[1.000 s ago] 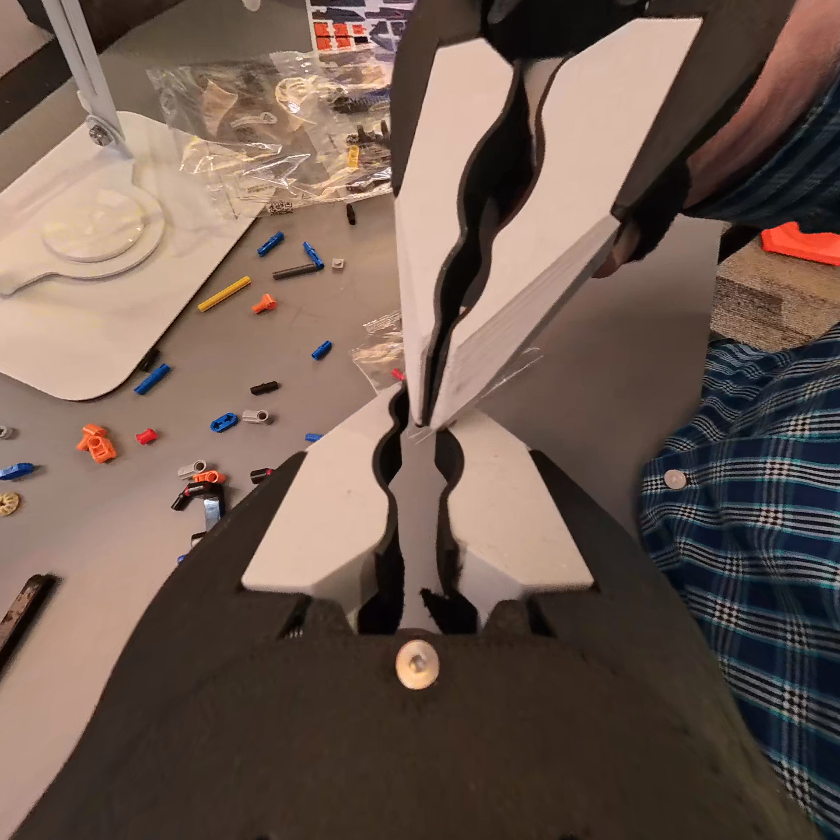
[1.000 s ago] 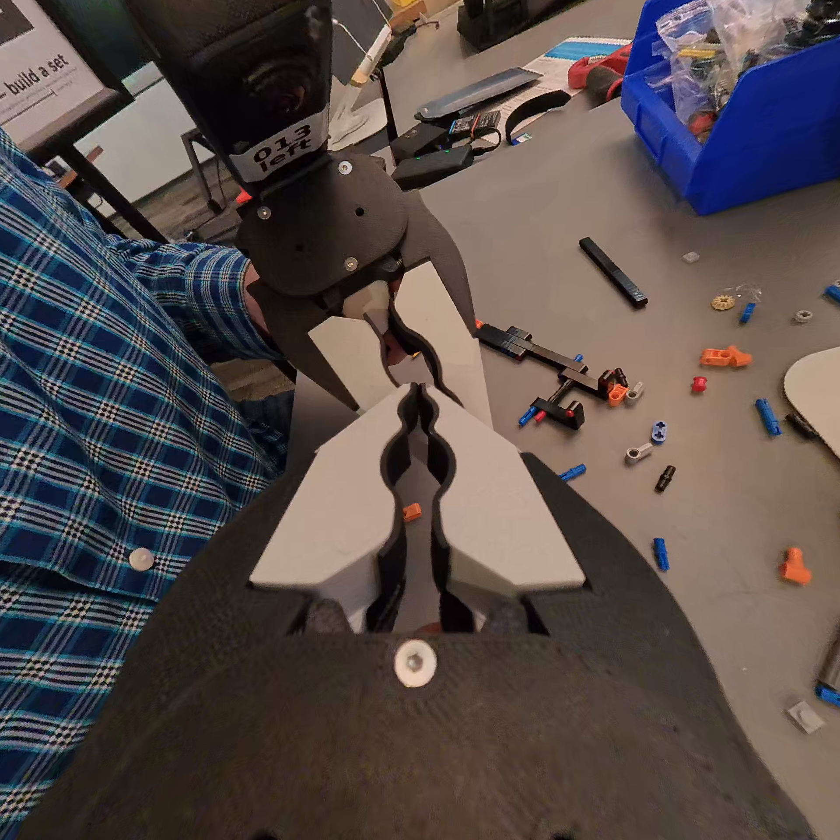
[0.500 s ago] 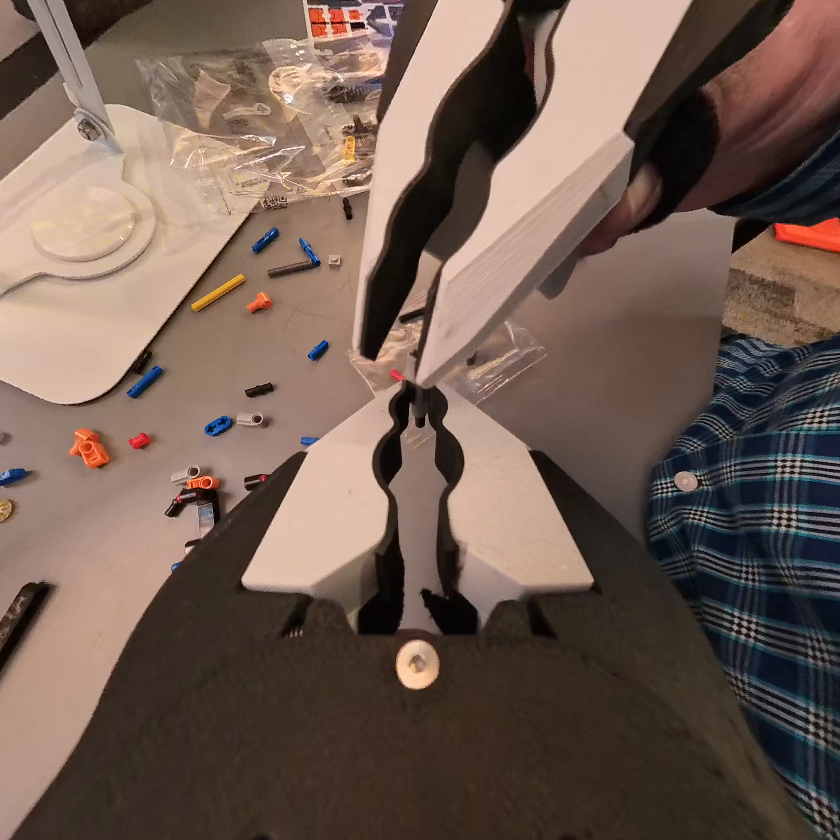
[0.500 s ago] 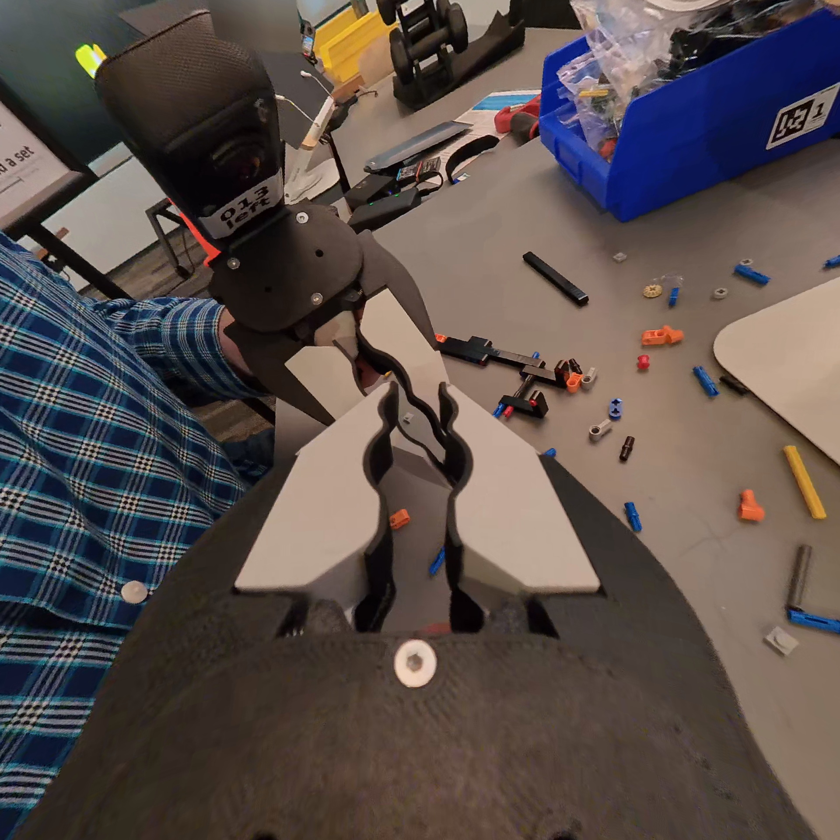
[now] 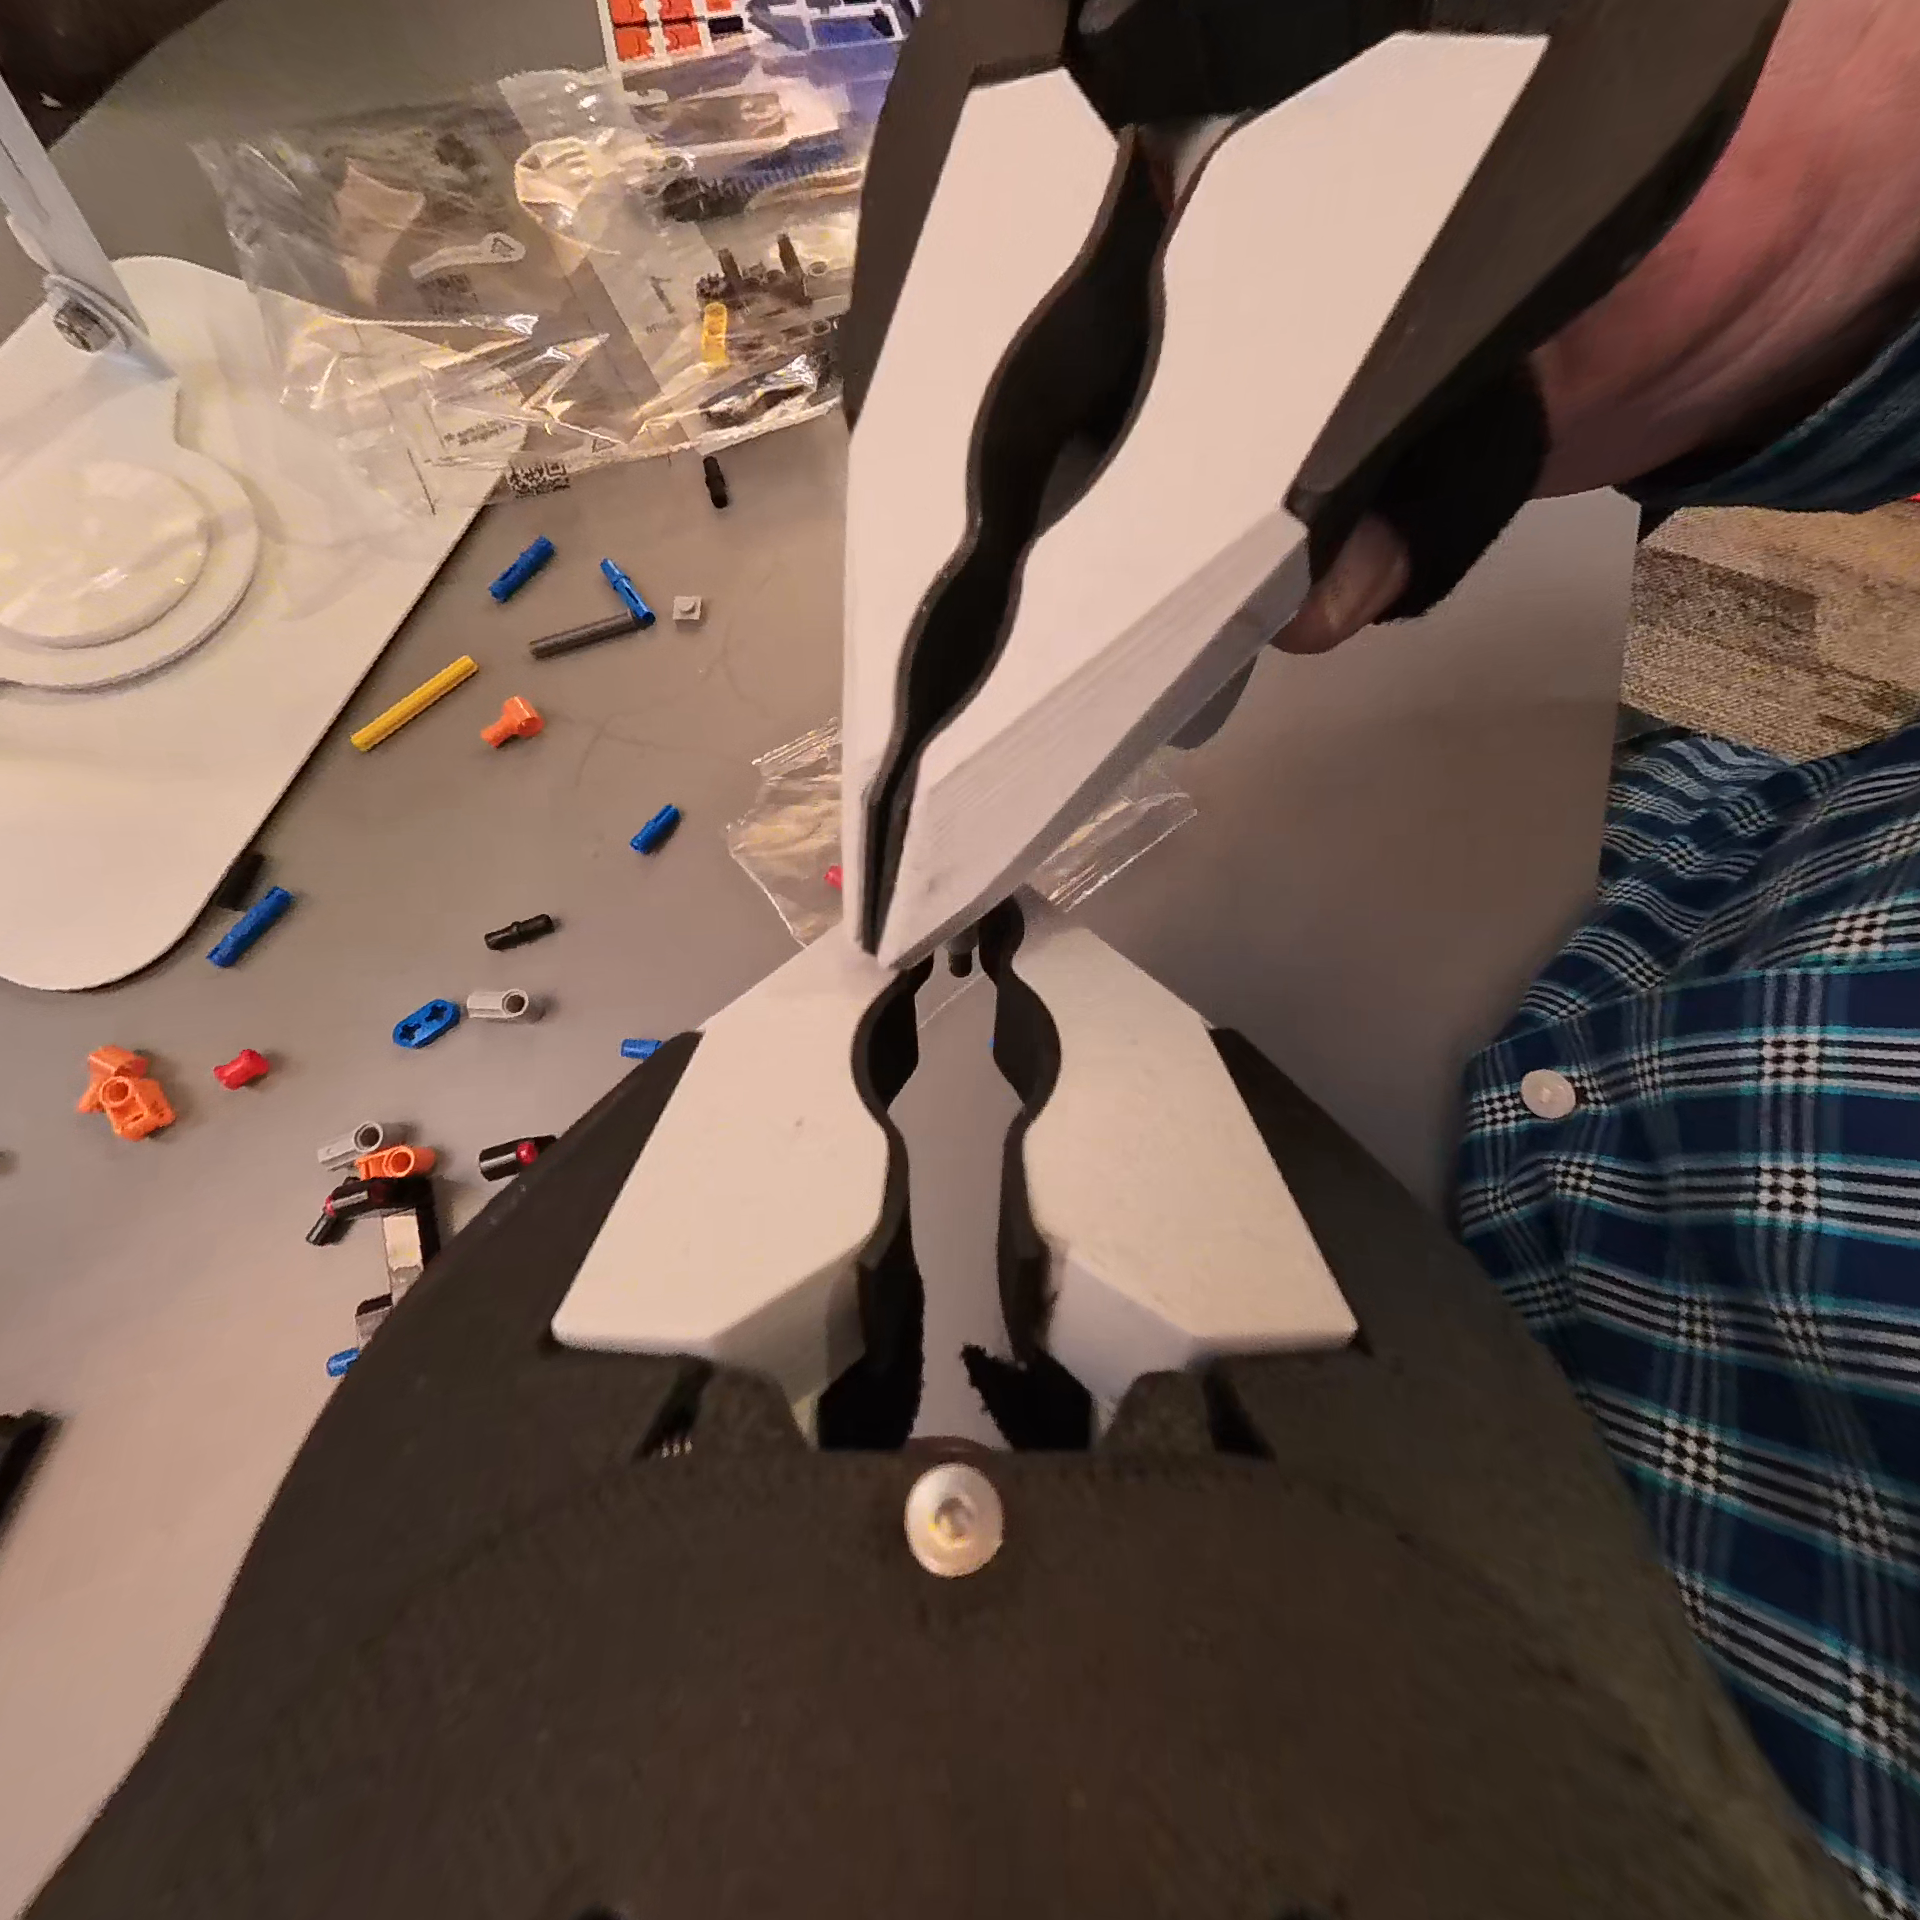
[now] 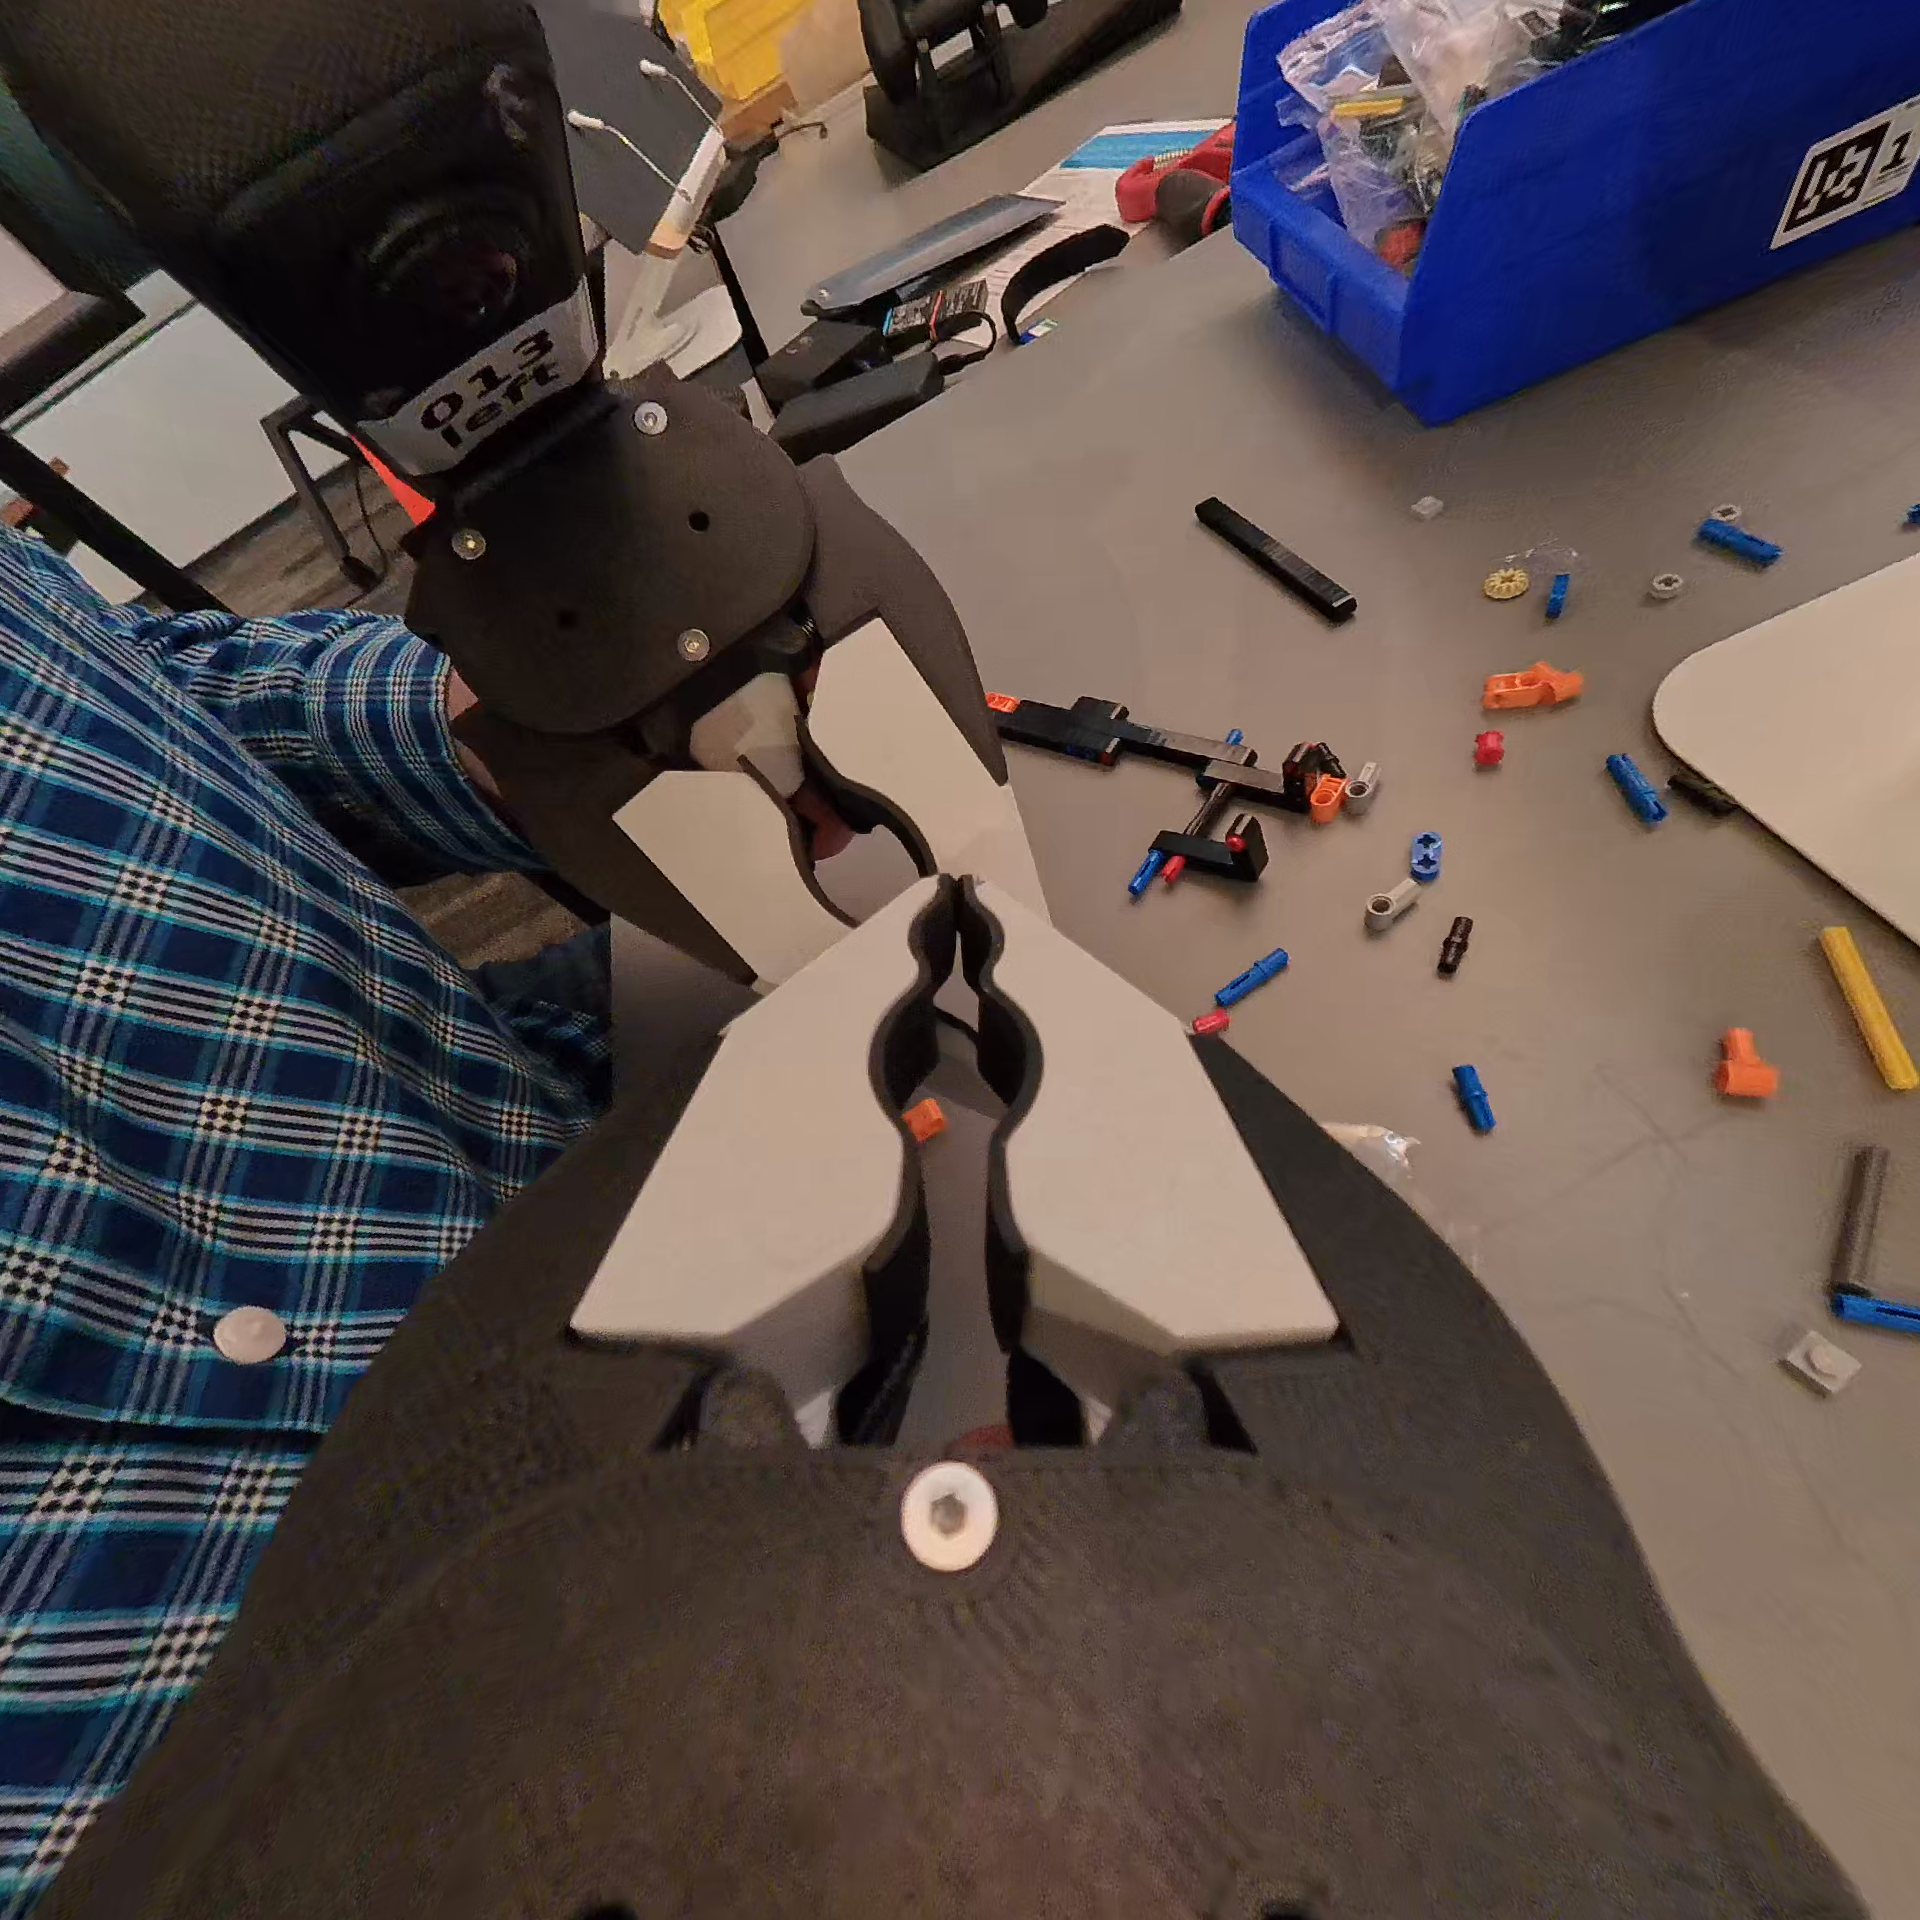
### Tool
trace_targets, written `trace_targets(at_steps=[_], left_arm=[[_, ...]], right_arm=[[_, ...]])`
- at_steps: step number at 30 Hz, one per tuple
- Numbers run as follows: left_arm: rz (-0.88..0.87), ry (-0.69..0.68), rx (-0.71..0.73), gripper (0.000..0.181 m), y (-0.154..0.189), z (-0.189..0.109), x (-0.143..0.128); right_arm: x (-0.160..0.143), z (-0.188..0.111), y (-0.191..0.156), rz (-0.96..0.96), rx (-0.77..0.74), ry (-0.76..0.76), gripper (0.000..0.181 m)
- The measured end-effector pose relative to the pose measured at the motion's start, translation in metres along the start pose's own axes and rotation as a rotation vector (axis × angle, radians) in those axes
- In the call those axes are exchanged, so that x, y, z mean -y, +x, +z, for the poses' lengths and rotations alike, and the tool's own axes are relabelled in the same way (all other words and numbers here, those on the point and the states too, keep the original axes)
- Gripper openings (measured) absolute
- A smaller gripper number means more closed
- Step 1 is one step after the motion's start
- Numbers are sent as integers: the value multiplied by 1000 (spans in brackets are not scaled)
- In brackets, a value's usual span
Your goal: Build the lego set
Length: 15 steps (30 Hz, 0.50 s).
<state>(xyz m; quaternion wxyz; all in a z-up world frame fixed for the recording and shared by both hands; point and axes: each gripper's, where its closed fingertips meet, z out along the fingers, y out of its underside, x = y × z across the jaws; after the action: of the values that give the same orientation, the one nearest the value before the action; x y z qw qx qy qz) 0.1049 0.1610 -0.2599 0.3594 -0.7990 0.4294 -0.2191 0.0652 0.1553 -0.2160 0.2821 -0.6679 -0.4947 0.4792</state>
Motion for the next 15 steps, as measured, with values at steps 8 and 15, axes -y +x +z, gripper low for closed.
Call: trace_targets(at_steps=[8,15], left_arm=[[-109,74,-51,5,-3,-4,8],[-101,71,-49,5,-2,-3,6]], right_arm=[[-3,-5,9,10,-23,-11,5],[-4,-4,6,45,17,-4,17]])
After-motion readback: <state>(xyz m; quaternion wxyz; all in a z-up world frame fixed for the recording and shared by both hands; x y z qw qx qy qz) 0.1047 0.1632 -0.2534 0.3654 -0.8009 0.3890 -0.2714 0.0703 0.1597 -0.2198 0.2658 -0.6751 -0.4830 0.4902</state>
